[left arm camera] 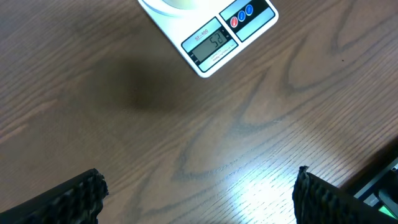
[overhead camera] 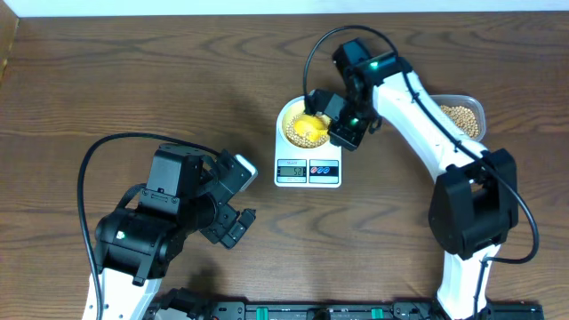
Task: Scoop item into bowl and weigh 50g on scale
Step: 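Hold the tilted yellow scoop over the bowl to pour remaining soybeans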
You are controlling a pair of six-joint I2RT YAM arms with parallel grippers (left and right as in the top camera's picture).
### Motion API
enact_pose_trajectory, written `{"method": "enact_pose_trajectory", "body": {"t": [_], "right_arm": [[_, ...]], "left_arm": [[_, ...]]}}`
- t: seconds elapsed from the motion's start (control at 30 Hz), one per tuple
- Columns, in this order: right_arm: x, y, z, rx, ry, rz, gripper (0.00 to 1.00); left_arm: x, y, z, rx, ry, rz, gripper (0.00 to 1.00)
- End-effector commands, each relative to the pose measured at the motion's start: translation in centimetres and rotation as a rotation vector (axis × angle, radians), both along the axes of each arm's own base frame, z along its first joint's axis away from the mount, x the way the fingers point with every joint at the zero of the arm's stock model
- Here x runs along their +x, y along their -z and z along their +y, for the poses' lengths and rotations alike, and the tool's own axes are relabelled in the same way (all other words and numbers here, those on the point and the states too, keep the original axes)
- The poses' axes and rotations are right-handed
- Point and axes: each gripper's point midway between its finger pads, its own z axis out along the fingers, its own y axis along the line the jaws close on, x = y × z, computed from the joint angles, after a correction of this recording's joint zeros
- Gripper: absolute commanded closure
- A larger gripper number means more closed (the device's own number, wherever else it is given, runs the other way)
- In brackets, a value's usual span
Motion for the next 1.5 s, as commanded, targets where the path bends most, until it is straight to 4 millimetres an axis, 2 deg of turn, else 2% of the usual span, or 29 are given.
{"method": "enact_pose_trajectory", "body": {"t": [0.0, 0.27, 0.57, 1.1, 1.27, 1.47], "right_arm": [[0.1, -1.2, 0.7, 0.12, 0.023, 0.047, 0.99], [1.6, -4.1, -0.3, 0.187, 0.104, 0.054, 0.99], [1.2, -7.2, -1.3, 0.224, 0.14, 0.094, 0.99], [2.0, -7.1, -0.6, 0.241, 0.124, 0.056, 0.99], [1.9, -5.8, -0.2, 0.227, 0.117, 0.082, 0.99], [1.6, -3.1, 0.9, 0.181, 0.089, 0.126, 0.99]], "left_arm": [[0.4, -1.1, 0.1, -0.001, -0.004, -0.031, 0.02], [0.4, -1.1, 0.1, -0.001, -0.004, -0.031, 0.02], [0.4, -1.1, 0.1, -0.001, -0.004, -0.031, 0.02], [0.4, -1.1, 0.1, -0.001, -0.005, -0.031, 0.03], [0.4, -1.1, 0.1, -0.001, -0.004, -0.031, 0.02], [0.4, -1.1, 0.1, -0.001, -0.005, -0.031, 0.02]]}}
